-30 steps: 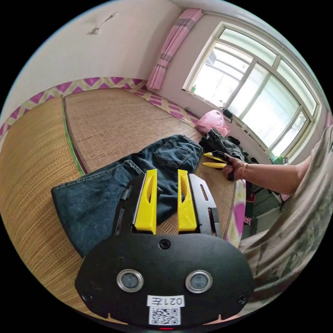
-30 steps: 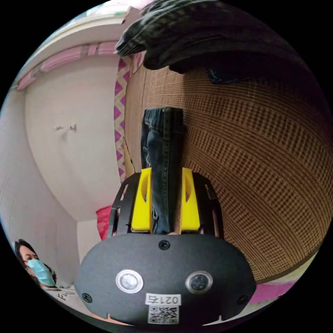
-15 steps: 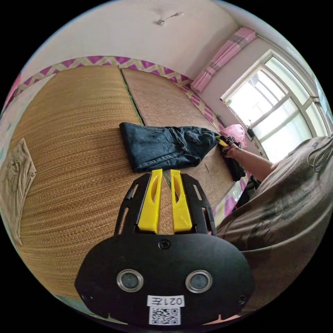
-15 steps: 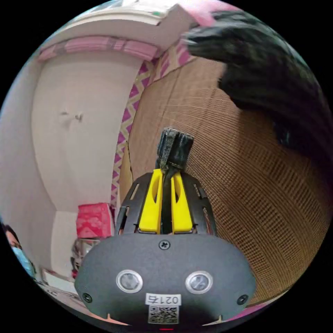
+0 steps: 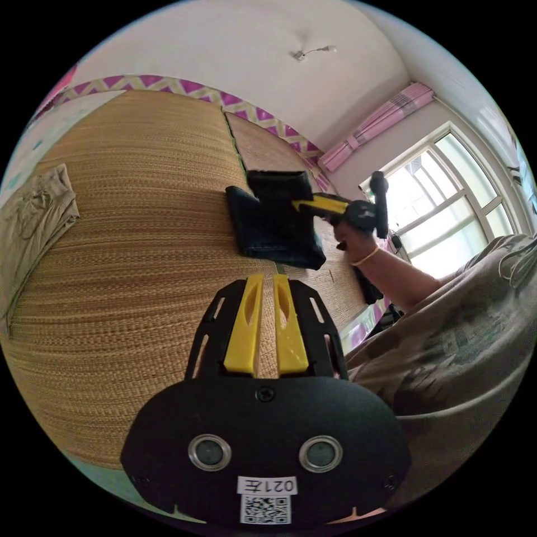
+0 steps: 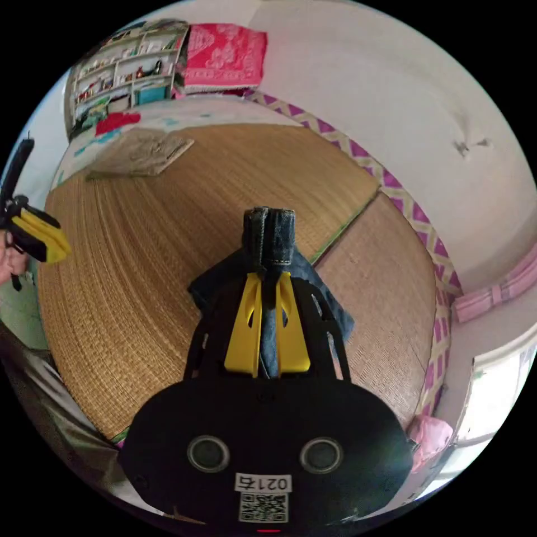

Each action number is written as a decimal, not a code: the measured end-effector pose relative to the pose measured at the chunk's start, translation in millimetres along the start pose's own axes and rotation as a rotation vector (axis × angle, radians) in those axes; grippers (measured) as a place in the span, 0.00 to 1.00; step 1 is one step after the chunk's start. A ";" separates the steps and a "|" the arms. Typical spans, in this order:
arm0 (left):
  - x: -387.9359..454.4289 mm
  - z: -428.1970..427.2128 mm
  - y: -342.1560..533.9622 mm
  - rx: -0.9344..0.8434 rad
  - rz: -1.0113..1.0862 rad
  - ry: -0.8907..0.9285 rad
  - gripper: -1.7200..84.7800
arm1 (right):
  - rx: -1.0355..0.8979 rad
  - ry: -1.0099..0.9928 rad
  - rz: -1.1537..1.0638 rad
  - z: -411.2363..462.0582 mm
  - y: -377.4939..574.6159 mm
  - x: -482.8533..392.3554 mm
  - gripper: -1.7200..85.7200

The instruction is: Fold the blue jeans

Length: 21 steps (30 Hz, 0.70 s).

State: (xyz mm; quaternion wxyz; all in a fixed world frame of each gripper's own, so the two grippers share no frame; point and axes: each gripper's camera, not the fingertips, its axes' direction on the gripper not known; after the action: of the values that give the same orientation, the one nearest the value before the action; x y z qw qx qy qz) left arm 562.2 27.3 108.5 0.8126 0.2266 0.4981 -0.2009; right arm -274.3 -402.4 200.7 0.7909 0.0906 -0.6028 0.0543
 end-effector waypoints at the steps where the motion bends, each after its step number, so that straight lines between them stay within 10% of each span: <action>1: -7.7 -7.8 7.5 0.003 -0.012 -0.006 0.02 | -0.041 -0.010 -0.021 18.7 -6.1 -13.4 0.06; 14: -52.5 -39.2 18.0 0.035 -0.033 0.017 0.01 | 0.101 0.265 0.335 -47.8 -73.6 25.6 0.06; 21: -56.6 -9.1 -9.7 -0.022 -0.001 0.064 0.01 | -0.137 0.289 -0.119 80.0 -88.2 -61.2 0.10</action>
State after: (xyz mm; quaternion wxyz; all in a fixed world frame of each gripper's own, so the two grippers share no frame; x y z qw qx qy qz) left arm 526.3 30.2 154.2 0.7986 0.2237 0.5260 -0.1885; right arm -349.0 -503.8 155.5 0.8756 0.0632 -0.4785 -0.0214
